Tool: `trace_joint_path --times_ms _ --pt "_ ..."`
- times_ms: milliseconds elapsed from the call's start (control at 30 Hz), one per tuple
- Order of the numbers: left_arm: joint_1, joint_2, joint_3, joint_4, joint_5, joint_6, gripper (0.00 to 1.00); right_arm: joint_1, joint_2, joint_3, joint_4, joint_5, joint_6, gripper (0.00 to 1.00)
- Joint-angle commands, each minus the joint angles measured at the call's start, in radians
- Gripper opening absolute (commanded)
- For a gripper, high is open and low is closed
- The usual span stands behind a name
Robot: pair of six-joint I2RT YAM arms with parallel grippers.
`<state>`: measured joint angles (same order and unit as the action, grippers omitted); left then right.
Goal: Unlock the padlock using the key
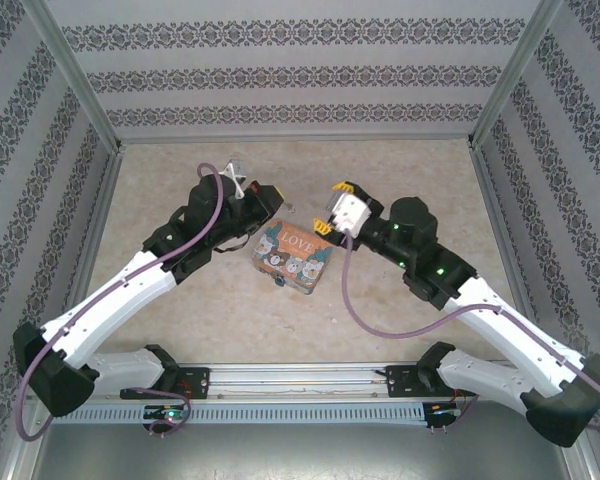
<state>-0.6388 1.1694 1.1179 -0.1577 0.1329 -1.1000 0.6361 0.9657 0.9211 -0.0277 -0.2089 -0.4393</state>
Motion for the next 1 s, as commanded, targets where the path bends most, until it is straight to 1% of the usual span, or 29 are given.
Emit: trace_joint_path --times_ms 0,33,100,200,300,400,567,733,967 --pt "0.037 -0.061 -0.059 0.170 0.103 0.229 0.00 -0.103 -0.020 -0.012 0.027 -0.339 0.386 0.71" --pt "0.052 -0.067 -0.067 0.186 0.149 0.245 0.00 -0.140 -0.018 -0.019 0.060 -0.406 0.464 0.71" --pt "0.087 -0.070 -0.073 0.207 0.257 0.275 0.00 -0.206 -0.007 -0.030 0.144 -0.534 0.670 0.71" --pt "0.109 -0.071 -0.072 0.226 0.374 0.343 0.00 -0.262 0.029 -0.031 0.233 -0.664 0.899 0.71" --pt "0.117 -0.059 -0.071 0.245 0.468 0.399 0.00 -0.280 0.080 -0.029 0.330 -0.747 1.101 0.70" --pt "0.119 -0.039 -0.072 0.294 0.558 0.421 0.00 -0.274 0.131 -0.033 0.438 -0.797 1.259 0.68" --pt "0.120 -0.004 -0.050 0.307 0.637 0.459 0.00 -0.241 0.162 -0.044 0.502 -0.814 1.312 0.67" --pt "0.120 0.015 -0.034 0.301 0.642 0.476 0.00 -0.207 0.174 -0.044 0.509 -0.830 1.313 0.63" --pt "0.120 0.031 -0.043 0.353 0.637 0.448 0.00 -0.184 0.186 -0.066 0.502 -0.832 1.311 0.57"
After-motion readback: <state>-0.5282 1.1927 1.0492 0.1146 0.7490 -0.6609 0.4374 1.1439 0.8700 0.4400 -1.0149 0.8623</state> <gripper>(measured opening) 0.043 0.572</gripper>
